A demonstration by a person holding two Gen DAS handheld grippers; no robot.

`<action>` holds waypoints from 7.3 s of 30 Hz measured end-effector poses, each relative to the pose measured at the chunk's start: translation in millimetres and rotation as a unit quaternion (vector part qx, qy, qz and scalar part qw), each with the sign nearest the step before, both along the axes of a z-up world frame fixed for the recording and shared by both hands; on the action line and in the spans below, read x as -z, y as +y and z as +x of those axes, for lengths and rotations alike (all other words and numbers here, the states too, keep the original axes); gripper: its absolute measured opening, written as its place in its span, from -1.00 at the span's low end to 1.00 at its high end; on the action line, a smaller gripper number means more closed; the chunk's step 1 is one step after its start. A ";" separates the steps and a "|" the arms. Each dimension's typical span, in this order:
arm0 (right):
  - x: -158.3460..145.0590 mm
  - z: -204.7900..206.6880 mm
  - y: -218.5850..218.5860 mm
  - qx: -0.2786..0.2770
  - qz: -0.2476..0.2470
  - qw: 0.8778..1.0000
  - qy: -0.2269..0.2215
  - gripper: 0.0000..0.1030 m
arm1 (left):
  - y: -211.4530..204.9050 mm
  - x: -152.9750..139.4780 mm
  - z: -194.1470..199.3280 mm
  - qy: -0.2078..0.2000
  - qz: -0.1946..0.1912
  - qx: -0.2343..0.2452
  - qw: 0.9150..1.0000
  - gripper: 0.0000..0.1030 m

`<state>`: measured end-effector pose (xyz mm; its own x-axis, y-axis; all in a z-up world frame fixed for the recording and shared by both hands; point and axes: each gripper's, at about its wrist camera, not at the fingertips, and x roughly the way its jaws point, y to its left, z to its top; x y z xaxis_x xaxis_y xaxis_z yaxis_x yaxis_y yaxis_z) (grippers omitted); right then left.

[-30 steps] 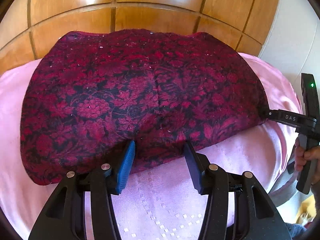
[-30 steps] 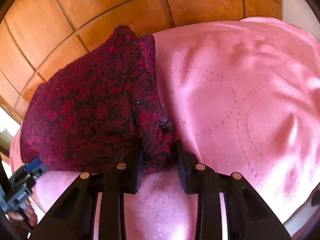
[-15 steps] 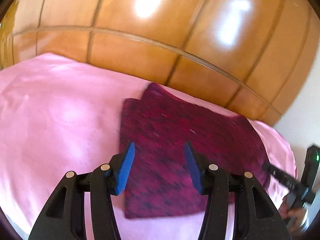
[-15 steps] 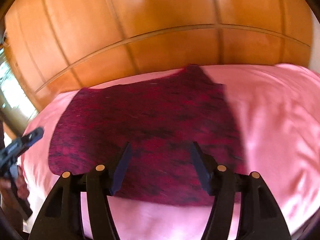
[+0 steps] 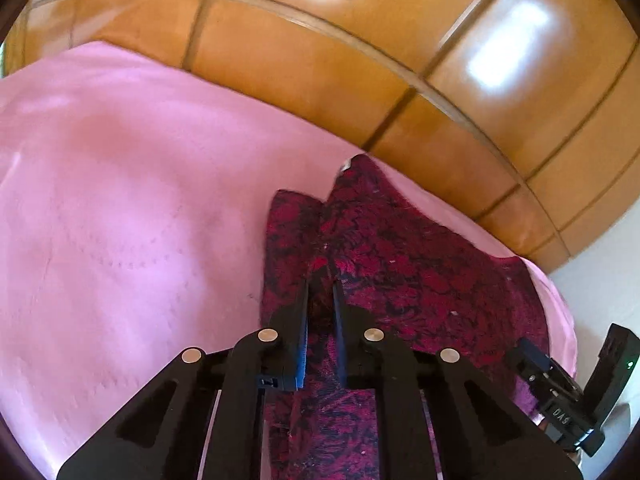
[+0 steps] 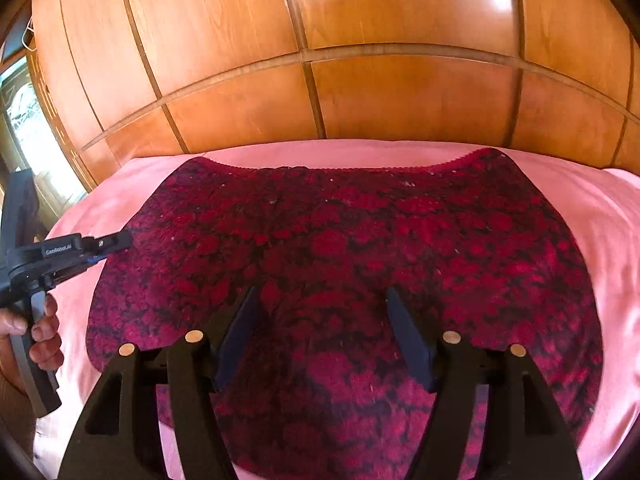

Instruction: Fold small clothes

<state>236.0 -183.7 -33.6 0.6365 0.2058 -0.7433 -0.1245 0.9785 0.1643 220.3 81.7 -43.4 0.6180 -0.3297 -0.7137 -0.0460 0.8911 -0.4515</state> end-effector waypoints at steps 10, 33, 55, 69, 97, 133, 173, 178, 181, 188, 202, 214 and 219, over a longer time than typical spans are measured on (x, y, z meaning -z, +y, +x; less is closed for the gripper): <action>28.2 12.9 12.0 0.003 -0.019 1.000 0.004 0.34 | -24.6 -36.7 -26.8 -0.067 0.117 -0.022 0.991 -0.60; -26.0 61.8 -36.8 0.025 -0.022 0.999 -0.006 0.37 | -97.5 -47.5 2.1 -0.115 0.198 0.070 0.971 -0.26; 29.2 140.8 -87.3 0.055 -0.020 0.993 0.106 0.39 | -58.4 4.9 38.3 -0.035 0.097 0.071 0.992 -0.25; -3.6 94.7 -170.2 0.085 0.139 0.985 0.054 0.39 | -34.1 -27.2 -4.5 -0.055 0.039 0.037 0.997 -0.25; 65.1 -28.8 -205.4 0.030 0.238 0.966 0.100 0.29 | -94.6 -13.0 -63.8 -0.014 0.079 0.127 0.989 -0.25; -43.4 -6.1 130.2 -0.178 0.063 0.982 0.005 -0.48 | 62.7 -36.4 -103.3 -0.073 -0.158 0.041 0.984 -0.29; 4.4 -57.2 93.4 -0.221 0.070 0.973 -0.027 0.13 | 19.4 -76.2 -18.0 -0.021 -0.061 0.106 0.992 -0.73; 33.0 -48.5 139.3 -0.217 0.011 0.976 -0.009 0.15 | 26.9 -51.7 -23.8 0.007 0.017 0.061 0.998 -0.73; 49.4 -44.8 156.0 -0.215 -0.020 0.976 -0.017 0.17 | 34.4 -32.0 -25.7 0.020 0.013 0.033 0.999 -0.71; 15.3 -39.4 117.1 -0.272 0.081 0.958 0.028 0.22 | 26.8 -28.5 -31.7 -0.002 0.026 0.015 1.000 -0.69; -24.8 124.0 111.2 -0.146 0.043 0.987 0.041 0.13 | 4.2 -35.2 -43.1 -0.036 0.096 0.004 0.995 -0.69; 20.3 151.2 132.8 -0.145 -0.022 0.985 0.096 0.17 | 0.4 -28.9 -48.7 -0.048 0.114 0.002 0.992 -0.69; 13.3 145.0 129.8 -0.155 -0.020 0.984 0.084 0.18 | -3.8 -29.7 -53.1 -0.056 0.121 0.001 0.991 -0.69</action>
<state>380.9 -53.8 -46.9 0.4154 0.3388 -0.8442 -0.3930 0.9038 0.1693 167.3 77.9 -13.7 0.6969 -0.1582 -0.6995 -0.0067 0.9739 -0.2268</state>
